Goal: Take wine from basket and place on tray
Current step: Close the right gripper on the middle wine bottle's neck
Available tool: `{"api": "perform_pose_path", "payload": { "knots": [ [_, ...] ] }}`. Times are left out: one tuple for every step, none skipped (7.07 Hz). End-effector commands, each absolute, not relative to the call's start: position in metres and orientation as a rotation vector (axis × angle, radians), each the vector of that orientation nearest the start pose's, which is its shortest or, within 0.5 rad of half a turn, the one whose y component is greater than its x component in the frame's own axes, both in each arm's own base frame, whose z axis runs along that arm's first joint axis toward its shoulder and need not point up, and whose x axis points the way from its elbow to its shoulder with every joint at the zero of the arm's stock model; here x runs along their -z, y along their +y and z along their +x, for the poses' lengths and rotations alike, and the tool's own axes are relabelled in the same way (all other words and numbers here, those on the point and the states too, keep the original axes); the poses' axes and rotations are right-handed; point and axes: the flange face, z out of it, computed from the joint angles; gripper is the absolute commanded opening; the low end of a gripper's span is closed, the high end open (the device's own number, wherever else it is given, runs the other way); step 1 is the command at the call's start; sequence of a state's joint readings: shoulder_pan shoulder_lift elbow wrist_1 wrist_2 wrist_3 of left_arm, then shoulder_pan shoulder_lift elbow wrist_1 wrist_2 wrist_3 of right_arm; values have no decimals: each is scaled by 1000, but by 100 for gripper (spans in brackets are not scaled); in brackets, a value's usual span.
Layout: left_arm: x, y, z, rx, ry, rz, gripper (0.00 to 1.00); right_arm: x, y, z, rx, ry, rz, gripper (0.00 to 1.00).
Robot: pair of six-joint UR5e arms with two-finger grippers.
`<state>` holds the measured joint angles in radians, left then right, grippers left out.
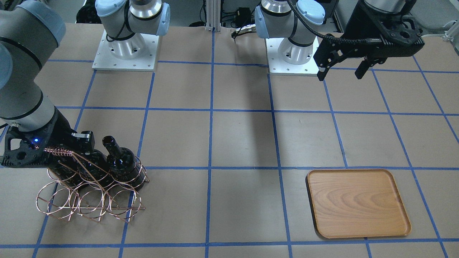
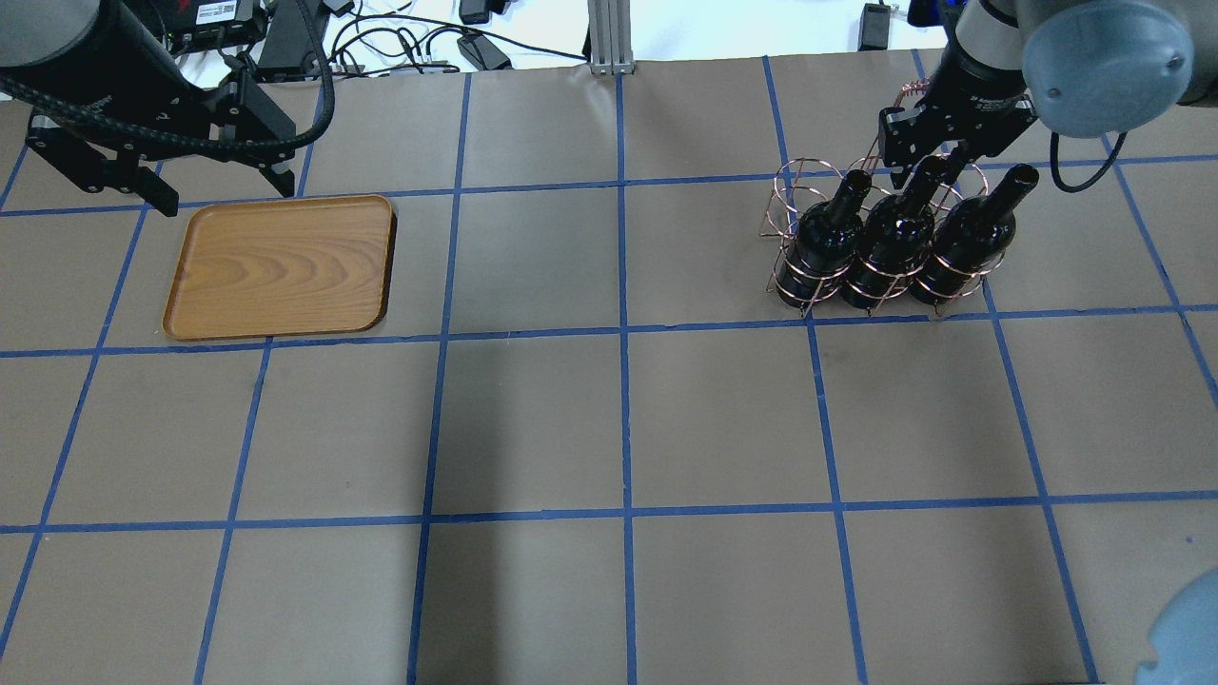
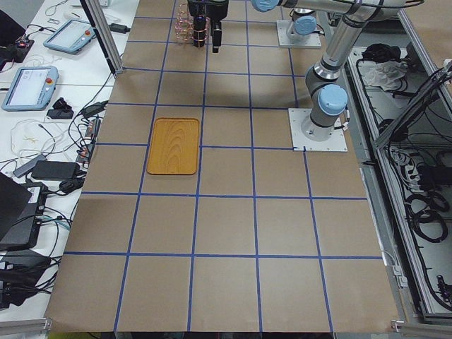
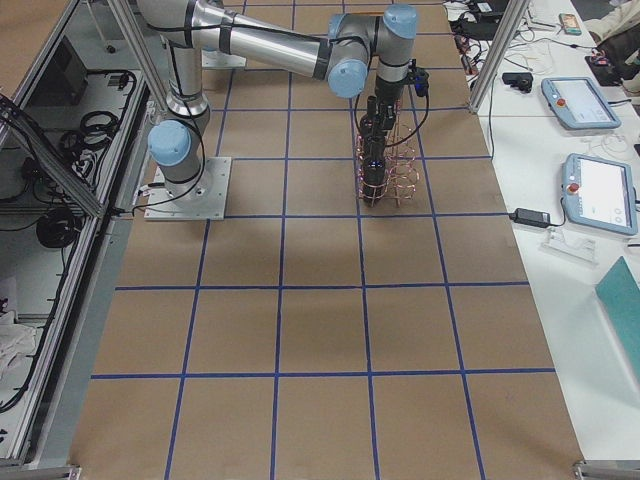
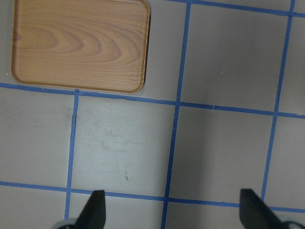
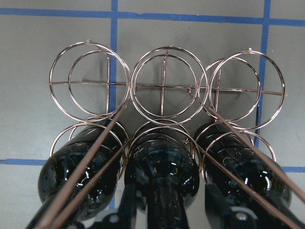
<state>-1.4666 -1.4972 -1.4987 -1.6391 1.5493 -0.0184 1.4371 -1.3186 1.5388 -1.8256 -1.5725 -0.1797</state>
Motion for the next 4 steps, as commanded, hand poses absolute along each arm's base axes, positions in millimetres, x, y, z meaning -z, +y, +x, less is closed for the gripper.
{"api": "perform_pose_path", "payload": {
  "knots": [
    [-551,-475,-86,120,3151,-195,100,-392,-601,54,37,3140,-75,61],
    [-551,-475,-86,120,3151,-195,100,-389,-599,54,11,3137,-77,60],
    [-551,-476,-85,120,3151,-197,100,-388,-599,54,3,3138,-79,59],
    [-551,-476,-85,120,3151,-197,100,-388,-599,54,0,3141,-80,59]
  ]
}}
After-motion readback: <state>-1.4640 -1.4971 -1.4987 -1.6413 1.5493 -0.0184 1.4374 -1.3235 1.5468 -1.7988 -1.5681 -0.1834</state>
